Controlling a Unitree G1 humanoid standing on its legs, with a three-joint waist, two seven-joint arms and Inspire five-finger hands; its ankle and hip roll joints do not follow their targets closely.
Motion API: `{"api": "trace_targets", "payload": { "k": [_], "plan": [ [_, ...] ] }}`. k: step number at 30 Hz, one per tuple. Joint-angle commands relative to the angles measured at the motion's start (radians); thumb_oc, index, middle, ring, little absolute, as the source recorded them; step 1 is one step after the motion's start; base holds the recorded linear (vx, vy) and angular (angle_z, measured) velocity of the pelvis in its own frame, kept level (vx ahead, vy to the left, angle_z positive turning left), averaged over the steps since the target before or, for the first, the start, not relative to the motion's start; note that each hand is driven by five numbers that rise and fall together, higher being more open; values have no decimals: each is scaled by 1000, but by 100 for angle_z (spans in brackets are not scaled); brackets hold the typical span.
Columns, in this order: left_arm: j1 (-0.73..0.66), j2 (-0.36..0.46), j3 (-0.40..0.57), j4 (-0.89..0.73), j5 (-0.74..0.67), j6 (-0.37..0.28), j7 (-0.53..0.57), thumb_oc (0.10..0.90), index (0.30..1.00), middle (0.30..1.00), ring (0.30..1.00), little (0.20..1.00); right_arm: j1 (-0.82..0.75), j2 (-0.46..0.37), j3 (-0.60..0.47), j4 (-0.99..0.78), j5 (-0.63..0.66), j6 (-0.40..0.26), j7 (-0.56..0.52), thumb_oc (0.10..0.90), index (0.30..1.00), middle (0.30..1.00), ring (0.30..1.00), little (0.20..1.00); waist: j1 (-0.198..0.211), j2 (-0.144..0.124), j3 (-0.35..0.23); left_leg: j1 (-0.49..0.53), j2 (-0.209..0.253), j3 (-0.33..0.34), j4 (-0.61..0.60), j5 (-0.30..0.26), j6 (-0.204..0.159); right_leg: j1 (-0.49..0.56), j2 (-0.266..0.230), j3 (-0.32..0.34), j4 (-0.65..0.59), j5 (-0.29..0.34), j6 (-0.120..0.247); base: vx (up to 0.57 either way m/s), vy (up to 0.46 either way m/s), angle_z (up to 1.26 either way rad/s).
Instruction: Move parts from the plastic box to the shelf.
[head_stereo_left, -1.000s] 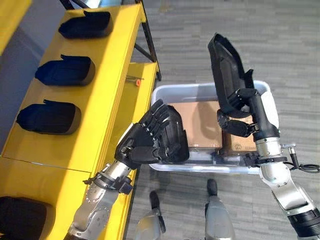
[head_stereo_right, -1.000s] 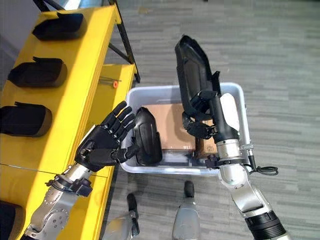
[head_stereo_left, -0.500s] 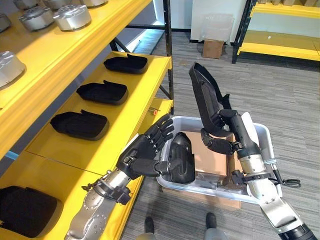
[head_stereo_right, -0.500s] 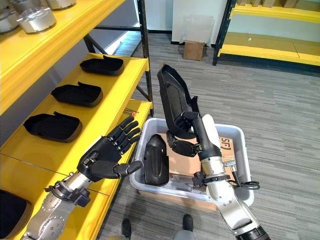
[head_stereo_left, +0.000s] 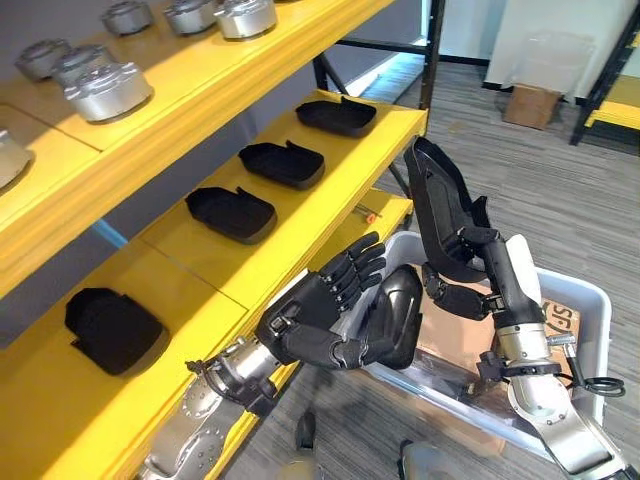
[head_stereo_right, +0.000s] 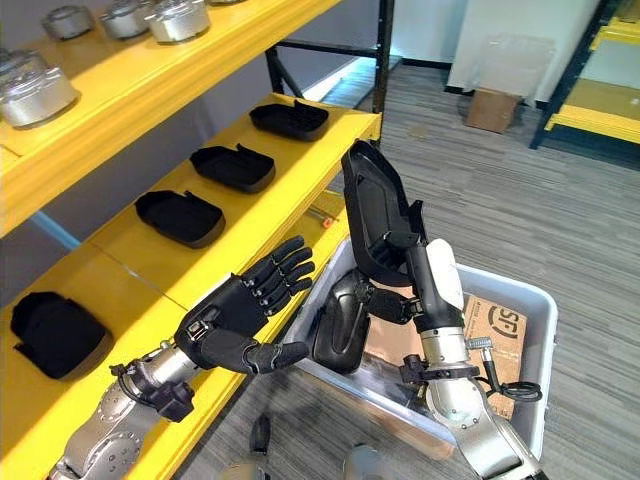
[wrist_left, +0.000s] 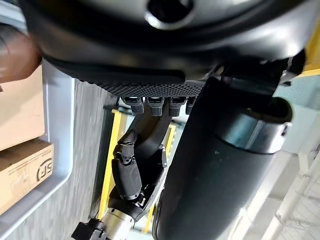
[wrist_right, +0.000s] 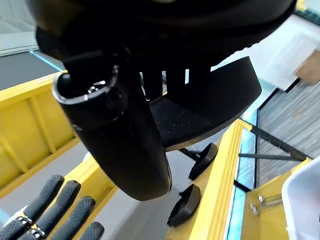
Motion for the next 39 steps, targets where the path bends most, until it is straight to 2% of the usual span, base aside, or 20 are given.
{"api": "trace_targets", "payload": {
  "k": [1,4,6,8,9,10,11,14,17,20,22,25,26,29,33,34,35,36,38,39],
  "plan": [
    [-110,-25,21,-60,-56,-131,-70,900,1000,1000,1000,1000,-92,-35,-128,-161,-73,-143,-113,400,300,300,300,300,-55,-50,-21,97,68,165,55,133,-254,143,8,-9,-146,17,-3,-213,86,149],
    [-118,-26,28,-59,-49,-153,-52,900,1000,1000,1000,1000,-77,-50,-159,-167,-66,-167,-102,400,300,300,300,300,-70,-50,-23,115,35,183,114,72,-239,132,-5,-10,-149,29,0,-135,111,101],
    [-121,-22,47,-69,-60,-150,-48,900,1000,1000,1000,1000,-76,-59,-181,-171,-75,-175,-110,400,300,300,300,300,-81,-53,-26,140,7,203,203,22,-222,113,-19,-9,-148,44,2,-124,129,50],
    [-120,-22,51,-72,-63,-149,-46,900,1000,1000,1000,1000,-76,-60,-183,-172,-82,-174,-111,400,300,300,300,300,-83,-52,-27,144,4,205,225,16,-220,108,-22,-10,-145,46,2,-93,151,35],
    [-120,-25,59,-78,-52,-146,-32,900,1000,1000,1000,1000,-83,-62,-189,-163,-96,-165,-131,400,300,300,300,300,-84,-54,-27,151,8,208,286,36,-222,95,-32,-16,-141,57,-3,-94,221,25],
    [-119,-26,62,-79,-48,-149,-25,900,1000,1000,1000,1000,-84,-63,-190,-161,-98,-156,-137,400,300,300,300,300,-85,-53,-28,151,9,207,292,35,-221,92,-34,-17,-140,59,-3,-83,228,40],
    [-120,-26,62,-78,-45,-154,-21,900,1000,1000,1000,1000,-84,-65,-193,-160,-95,-148,-141,400,300,300,300,300,-85,-51,-29,153,9,204,291,33,-221,88,-37,-17,-139,60,-1,-57,259,38],
    [-109,-23,84,-82,-44,-168,-3,900,1000,1000,1000,1000,-67,-79,-235,-168,-84,-161,-135,400,300,300,300,300,-95,-19,-37,191,10,220,183,24,-229,55,-62,-21,-121,52,24,-20,354,74],
    [-88,-17,96,-87,-35,-177,32,900,1000,1000,1000,1000,-54,-78,-249,-174,-66,-147,-141,400,300,300,300,300,-87,-8,-42,196,-1,231,143,16,-235,73,-87,-30,-146,63,44,31,310,22],
    [-40,1,134,-86,-20,-188,88,900,1000,1000,1000,1000,-53,-62,-241,-163,-105,-149,-132,400,300,300,300,300,-53,-10,-62,212,-28,232,89,-3,-236,115,-126,-62,-225,111,80,71,319,20],
    [2,15,181,-85,-16,-196,104,900,1000,1000,1000,1000,-56,-49,-233,-167,-130,-139,-133,400,300,300,300,300,-27,-22,-78,222,-42,232,61,-5,-231,138,-146,-91,-280,143,99,82,287,30],
    [78,23,269,-89,-9,-225,101,900,1000,1000,1000,1000,-91,-35,-198,-173,-143,-103,-115,400,300,300,300,300,44,-49,-108,243,-72,248,-2,-5,-210,184,-192,-175,-412,229,146,108,338,36],
    [84,22,276,-91,-4,-228,98,900,1000,1000,1000,1000,-100,-32,-192,-174,-137,-97,-113,400,300,300,300,300,54,-54,-112,244,-75,250,-8,-6,-206,189,-199,-185,-428,242,155,72,251,26],
    [89,24,284,-95,-9,-213,80,900,1000,1000,1000,1000,-114,-25,-182,-176,-159,-88,-113,400,300,300,300,300,72,-62,-119,238,-86,256,-13,-10,-199,194,-222,-209,-453,271,173,25,150,17],
    [67,34,268,-88,12,-199,77,900,1000,1000,1000,1000,-161,-17,-136,-178,-226,-85,-106,400,300,300,300,300,102,-68,-120,223,-113,274,-14,-22,-178,182,-254,-254,-439,300,176,-3,243,3],
    [71,35,277,-84,16,-196,87,900,1000,1000,1000,1000,-183,-5,-107,-173,-214,-99,-86,400,300,300,300,300,127,-69,-118,224,-124,315,-14,-26,-169,182,-268,-332,-411,301,173,27,292,-31],
    [83,34,286,-86,19,-200,105,900,1000,1000,1000,1000,-194,1,-90,-174,-205,-115,-76,400,300,300,300,300,140,-71,-112,228,-131,338,-14,-29,-162,170,-278,-379,-371,316,175,49,257,-44],
    [96,35,296,-89,26,-201,116,900,1000,1000,1000,1000,-204,4,-74,-178,-187,-128,-68,400,300,300,300,300,149,-72,-101,237,-136,356,-14,-39,-149,158,-261,-402,-316,289,169,39,136,-75],
    [93,34,290,-90,22,-185,112,900,1000,1000,1000,1000,-195,-3,-73,-196,-185,-129,-71,400,300,300,300,300,136,-72,-95,234,-144,336,-14,-41,-136,139,-188,-358,-285,224,149,66,32,-95],
    [90,32,270,-92,17,-181,98,900,1000,1000,1000,1000,-166,-17,-79,-221,-192,-130,-86,400,300,300,300,300,117,-75,-94,229,-156,299,-14,-41,-133,139,-98,-298,-301,170,116,114,-31,-48]
  ]
}}
